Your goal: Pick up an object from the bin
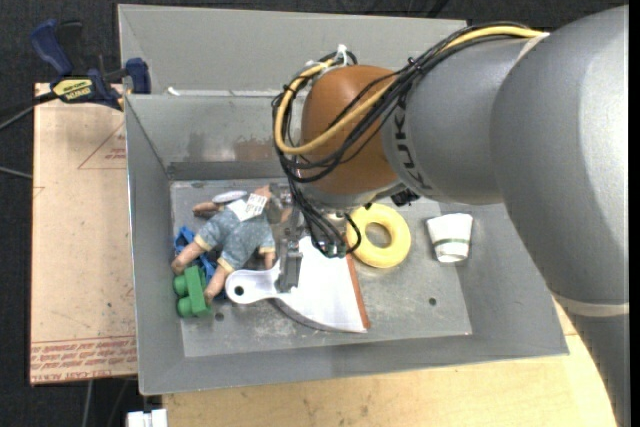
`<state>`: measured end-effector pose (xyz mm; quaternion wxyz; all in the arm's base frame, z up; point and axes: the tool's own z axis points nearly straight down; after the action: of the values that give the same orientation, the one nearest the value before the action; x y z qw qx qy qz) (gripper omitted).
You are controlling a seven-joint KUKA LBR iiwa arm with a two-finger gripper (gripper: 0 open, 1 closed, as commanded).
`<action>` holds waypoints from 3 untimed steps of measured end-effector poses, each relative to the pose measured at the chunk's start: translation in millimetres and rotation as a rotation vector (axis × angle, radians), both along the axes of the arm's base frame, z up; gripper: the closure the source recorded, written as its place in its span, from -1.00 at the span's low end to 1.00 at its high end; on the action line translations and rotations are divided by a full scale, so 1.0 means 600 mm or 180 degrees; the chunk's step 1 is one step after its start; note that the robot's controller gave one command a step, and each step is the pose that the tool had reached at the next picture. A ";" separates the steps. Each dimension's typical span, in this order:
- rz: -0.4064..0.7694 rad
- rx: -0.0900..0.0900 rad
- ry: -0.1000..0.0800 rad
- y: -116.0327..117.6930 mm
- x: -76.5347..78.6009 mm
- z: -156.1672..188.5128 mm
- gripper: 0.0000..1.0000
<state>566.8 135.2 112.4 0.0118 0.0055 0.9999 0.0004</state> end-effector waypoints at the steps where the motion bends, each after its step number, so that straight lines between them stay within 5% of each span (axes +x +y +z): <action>1: 0.0891 -0.0021 -0.0044 0.001 0.007 0.018 1.00; 2: 0.1283 -0.0035 -0.0063 -0.008 0.012 -0.023 -1.00; 3: 0.1282 -0.0033 -0.0067 -0.008 0.012 -0.022 -1.00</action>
Offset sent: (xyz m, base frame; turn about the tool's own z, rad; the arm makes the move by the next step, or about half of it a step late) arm 0.0000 0.0000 0.0000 0.0000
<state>574.0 130.6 99.2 0.0219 -0.1947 0.9806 -0.0023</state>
